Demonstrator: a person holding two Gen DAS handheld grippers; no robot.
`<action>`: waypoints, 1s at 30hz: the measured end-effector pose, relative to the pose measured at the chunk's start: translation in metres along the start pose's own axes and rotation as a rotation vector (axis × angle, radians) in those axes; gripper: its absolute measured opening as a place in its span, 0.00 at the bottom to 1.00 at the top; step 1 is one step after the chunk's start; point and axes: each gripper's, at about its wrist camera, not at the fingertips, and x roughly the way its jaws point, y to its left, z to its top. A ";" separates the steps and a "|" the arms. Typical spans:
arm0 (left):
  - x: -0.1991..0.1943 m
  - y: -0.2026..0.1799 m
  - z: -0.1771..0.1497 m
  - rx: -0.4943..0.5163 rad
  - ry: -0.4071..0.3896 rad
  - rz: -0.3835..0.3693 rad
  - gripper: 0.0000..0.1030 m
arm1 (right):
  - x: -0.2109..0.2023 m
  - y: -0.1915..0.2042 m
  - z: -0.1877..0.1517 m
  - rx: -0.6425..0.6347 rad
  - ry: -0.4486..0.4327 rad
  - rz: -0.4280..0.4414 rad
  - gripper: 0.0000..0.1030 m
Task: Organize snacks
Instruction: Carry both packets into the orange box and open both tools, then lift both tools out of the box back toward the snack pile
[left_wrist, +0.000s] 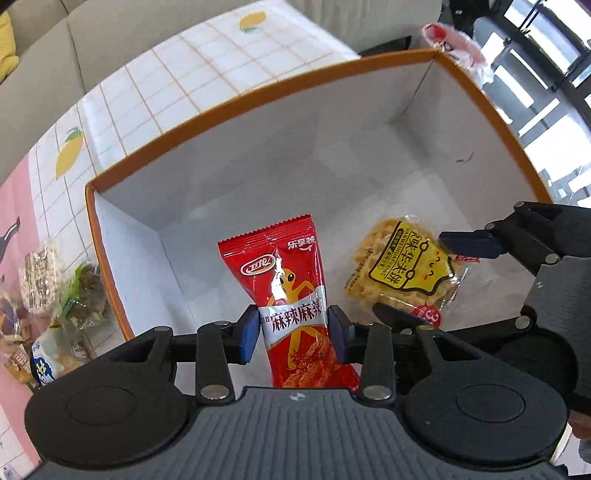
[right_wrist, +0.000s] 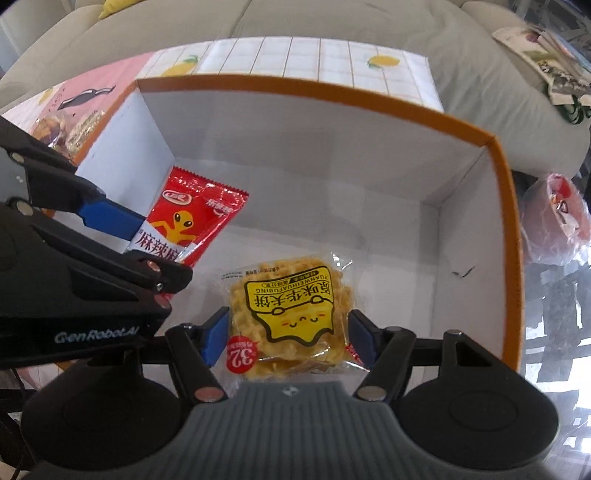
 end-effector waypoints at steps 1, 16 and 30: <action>0.001 0.001 0.000 -0.001 0.005 0.003 0.44 | 0.002 0.000 0.001 0.001 0.006 0.002 0.65; -0.010 0.008 -0.003 0.001 -0.021 0.006 0.74 | 0.005 0.006 0.004 0.014 0.047 -0.027 0.79; -0.083 0.017 -0.030 -0.022 -0.215 -0.048 0.74 | -0.054 0.005 -0.009 0.144 -0.068 -0.039 0.86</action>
